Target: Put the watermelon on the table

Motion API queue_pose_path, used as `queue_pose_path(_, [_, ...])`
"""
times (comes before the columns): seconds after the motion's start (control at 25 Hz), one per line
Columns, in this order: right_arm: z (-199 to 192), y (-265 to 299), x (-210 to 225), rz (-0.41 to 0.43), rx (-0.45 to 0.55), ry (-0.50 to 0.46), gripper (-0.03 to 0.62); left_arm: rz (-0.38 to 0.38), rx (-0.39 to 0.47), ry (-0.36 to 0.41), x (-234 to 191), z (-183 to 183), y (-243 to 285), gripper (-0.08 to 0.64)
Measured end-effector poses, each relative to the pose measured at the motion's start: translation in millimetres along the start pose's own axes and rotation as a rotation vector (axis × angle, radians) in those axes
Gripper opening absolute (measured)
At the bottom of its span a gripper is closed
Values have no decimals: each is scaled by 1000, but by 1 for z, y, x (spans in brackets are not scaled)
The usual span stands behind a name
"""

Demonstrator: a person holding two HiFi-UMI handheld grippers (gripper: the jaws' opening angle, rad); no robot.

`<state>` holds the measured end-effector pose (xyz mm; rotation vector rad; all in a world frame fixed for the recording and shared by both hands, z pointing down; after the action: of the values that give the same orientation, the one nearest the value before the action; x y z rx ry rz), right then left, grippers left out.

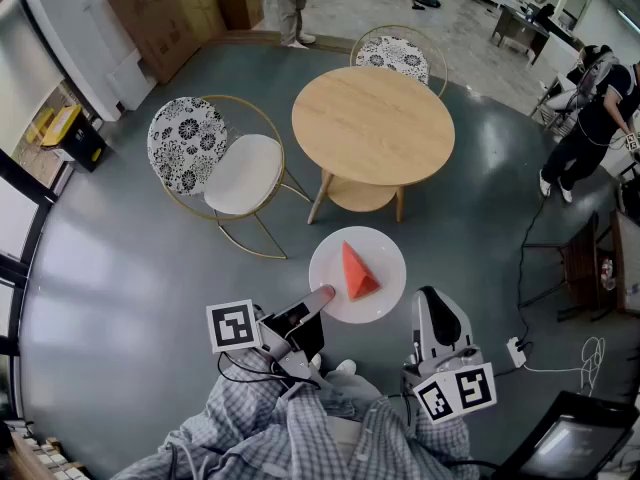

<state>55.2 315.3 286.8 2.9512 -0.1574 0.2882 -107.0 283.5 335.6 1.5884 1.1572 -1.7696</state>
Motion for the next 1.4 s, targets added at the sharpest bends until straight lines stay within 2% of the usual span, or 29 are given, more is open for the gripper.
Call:
queue_pose_path(0.36, [1,0,-1,3,-5,-4,32,-1,6,-3,2,0,0,25])
queue_pose_path(0.52, [-2,1,3,-12,-28,30,32,-1,3,-3,1,0,0,25])
queue_pose_path(0.68, [-10,3,7,-27,-104,141,32,0,6,-9,0,-1,-1,25])
queue_pose_path(1.0, [-30,6,-1,21,-266,475,34,-2,10,-10,-1,-2,-9,25])
queue_pose_path(1.2, [-45,6,-10,26,-349,614,34,-2,19,-12,-1,0,-15,25])
queue_pose_path(1.4, [-50,2,-18,58,-385,672,37,-3,36,-16,-1,5,-20,25])
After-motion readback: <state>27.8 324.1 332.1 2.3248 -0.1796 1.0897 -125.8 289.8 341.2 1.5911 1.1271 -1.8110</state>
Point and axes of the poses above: the fingertips, and each gripper's own axes: y forward along the fingers, x to its right, z out of its top, the point moved 2 cm from there along -y, backward along the fingers, and after that the axes turned 15 degrees about -z, right-handed, at the moved point
